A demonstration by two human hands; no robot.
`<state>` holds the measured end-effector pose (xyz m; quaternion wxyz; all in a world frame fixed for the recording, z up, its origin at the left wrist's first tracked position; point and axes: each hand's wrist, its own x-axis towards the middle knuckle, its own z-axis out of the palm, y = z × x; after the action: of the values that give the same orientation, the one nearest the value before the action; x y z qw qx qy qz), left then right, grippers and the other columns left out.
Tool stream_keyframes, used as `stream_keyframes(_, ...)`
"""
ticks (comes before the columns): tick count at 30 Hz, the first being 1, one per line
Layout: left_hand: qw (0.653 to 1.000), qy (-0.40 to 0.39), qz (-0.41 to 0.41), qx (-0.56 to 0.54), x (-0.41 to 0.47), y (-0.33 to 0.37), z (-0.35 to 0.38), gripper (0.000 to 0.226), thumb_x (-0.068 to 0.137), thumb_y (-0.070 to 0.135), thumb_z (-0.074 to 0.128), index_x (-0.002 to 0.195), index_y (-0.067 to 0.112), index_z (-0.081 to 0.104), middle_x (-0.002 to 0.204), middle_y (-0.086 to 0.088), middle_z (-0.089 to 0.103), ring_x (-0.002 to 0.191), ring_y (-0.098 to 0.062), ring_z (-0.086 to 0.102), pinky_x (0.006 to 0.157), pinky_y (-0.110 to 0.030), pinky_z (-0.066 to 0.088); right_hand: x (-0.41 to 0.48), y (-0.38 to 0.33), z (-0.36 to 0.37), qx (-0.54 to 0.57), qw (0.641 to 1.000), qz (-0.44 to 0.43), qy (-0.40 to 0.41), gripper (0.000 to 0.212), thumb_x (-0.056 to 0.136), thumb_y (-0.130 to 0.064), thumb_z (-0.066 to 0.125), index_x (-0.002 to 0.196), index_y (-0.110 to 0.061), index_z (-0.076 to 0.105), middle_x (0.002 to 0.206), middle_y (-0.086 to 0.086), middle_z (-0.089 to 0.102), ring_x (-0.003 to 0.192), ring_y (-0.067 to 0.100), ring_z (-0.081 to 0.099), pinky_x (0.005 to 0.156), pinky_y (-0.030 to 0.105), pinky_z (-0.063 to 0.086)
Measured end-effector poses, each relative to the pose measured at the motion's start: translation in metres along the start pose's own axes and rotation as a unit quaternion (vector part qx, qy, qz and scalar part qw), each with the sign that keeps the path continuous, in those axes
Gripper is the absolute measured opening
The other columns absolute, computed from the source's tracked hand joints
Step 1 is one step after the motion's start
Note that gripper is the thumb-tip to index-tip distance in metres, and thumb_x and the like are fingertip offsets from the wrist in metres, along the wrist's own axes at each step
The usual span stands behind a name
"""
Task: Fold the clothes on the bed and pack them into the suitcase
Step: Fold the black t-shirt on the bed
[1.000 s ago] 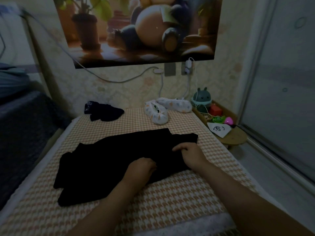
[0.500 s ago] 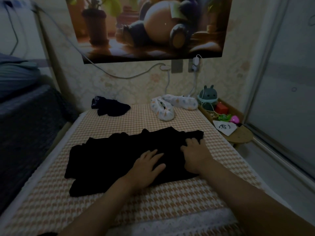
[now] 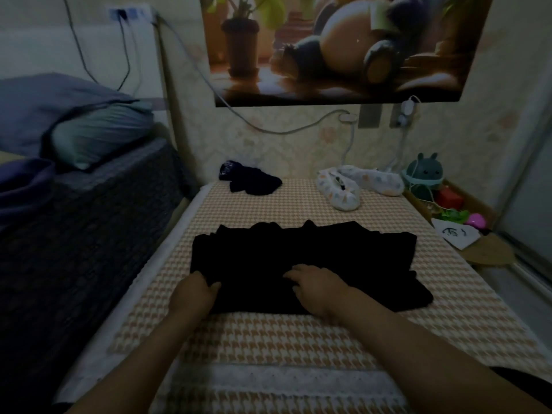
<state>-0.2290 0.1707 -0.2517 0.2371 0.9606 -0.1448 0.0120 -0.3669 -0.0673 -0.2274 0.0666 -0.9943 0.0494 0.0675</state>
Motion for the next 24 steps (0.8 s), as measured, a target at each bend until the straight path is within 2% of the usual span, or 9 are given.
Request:
stream_keyframes(4,0.995,0.061,0.020,-0.073,-0.008,0.001,-0.016,0.035,0.094,0.029,0.058,0.064,0.012,0.062,0.058,-0.005,0.058,0.051,-0.016,0.052,0.043,-0.025,0.032,0.003,-0.014,0.012,-0.026,1.000,0.009,0.009,0.052,0.104,-0.043,0.026,0.154,-0.029,0.017,0.162,0.001,0.011,0.146,0.024,0.018,0.116,0.041,0.025)
stream_keyframes(6,0.975,0.074,-0.002,-0.209,-0.012,0.007,-0.021,0.036,0.098,0.026,0.051,0.066,0.010,0.056,0.062,-0.008,0.055,0.053,-0.019,0.049,0.046,-0.025,0.030,0.004,-0.017,0.012,-0.018,1.000,0.013,0.021,0.056,0.102,-0.051,0.027,0.154,-0.032,0.015,0.163,0.000,0.007,0.147,0.022,0.015,0.116,0.042,0.024)
stream_keyframes(9,0.928,0.019,-0.026,-0.372,-0.010,0.010,-0.029,0.026,0.102,0.020,0.042,0.077,0.012,0.040,0.070,-0.008,0.044,0.059,-0.020,0.042,0.055,-0.029,0.030,0.003,-0.018,0.005,0.013,0.999,0.020,0.034,0.066,0.096,-0.063,0.030,0.153,-0.038,0.010,0.163,-0.004,0.003,0.148,0.021,0.013,0.117,0.045,0.023)
stream_keyframes(11,0.943,-0.040,0.030,-0.330,-0.006,-0.002,-0.034,0.016,0.095,0.010,0.049,0.086,0.017,0.038,0.075,-0.012,0.047,0.060,-0.020,0.043,0.052,-0.030,0.032,0.002,-0.016,0.000,0.030,0.999,0.023,0.007,0.072,0.090,-0.073,0.029,0.152,-0.043,0.007,0.163,-0.006,0.001,0.148,0.020,0.010,0.118,0.048,0.021)
stream_keyframes(13,0.974,-0.137,0.086,-0.162,-0.001,-0.018,-0.040,0.021,0.088,0.009,0.056,0.094,0.024,0.043,0.082,-0.014,0.054,0.063,-0.022,0.049,0.052,-0.030,0.035,-0.002,-0.013,-0.002,0.032,0.998,0.034,-0.041,0.076,0.085,-0.080,0.026,0.151,-0.047,0.008,0.163,-0.008,0.000,0.149,0.019,0.006,0.119,0.049,0.015)
stream_keyframes(16,0.944,-0.299,0.076,0.115,-0.004,-0.018,-0.048,0.029,0.089,0.026,0.059,0.116,0.027,0.049,0.101,-0.003,0.054,0.084,-0.022,0.055,0.065,-0.028,0.043,-0.007,-0.008,0.001,0.019,0.998,0.039,-0.055,0.071,0.086,-0.080,0.023,0.150,-0.047,0.020,0.162,-0.009,0.007,0.149,0.017,0.007,0.119,0.046,0.010)
stream_keyframes(18,0.939,-0.227,0.102,0.236,-0.006,-0.002,-0.049,0.049,0.085,0.038,0.060,0.128,0.022,0.041,0.121,-0.008,0.044,0.107,-0.028,0.048,0.085,-0.037,0.043,-0.010,-0.005,0.001,0.030,0.999,0.031,-0.011,0.061,0.093,-0.070,0.024,0.148,-0.042,0.031,0.161,-0.007,0.017,0.147,0.016,0.016,0.117,0.042,0.015)
stream_keyframes(21,0.950,-0.074,0.247,0.175,-0.012,0.034,-0.036,0.049,0.089,0.039,0.055,0.133,0.024,0.042,0.137,-0.009,0.034,0.124,-0.030,0.034,0.100,-0.040,0.036,-0.012,0.007,-0.001,0.022,0.998,0.026,0.062,0.051,0.101,-0.055,0.026,0.147,-0.036,0.037,0.159,-0.003,0.025,0.146,0.017,0.019,0.119,0.042,0.016)
stream_keyframes(24,0.936,-0.177,0.290,0.097,-0.014,0.054,-0.009,0.059,0.098,0.046,0.042,0.151,0.038,0.017,0.159,0.001,0.014,0.145,-0.027,0.012,0.115,-0.048,0.024,-0.015,0.032,0.004,-0.030,0.994,0.065,0.081,0.051,0.102,-0.049,0.026,0.151,-0.036,0.024,0.162,0.000,0.012,0.149,0.020,0.004,0.119,0.053,0.005)
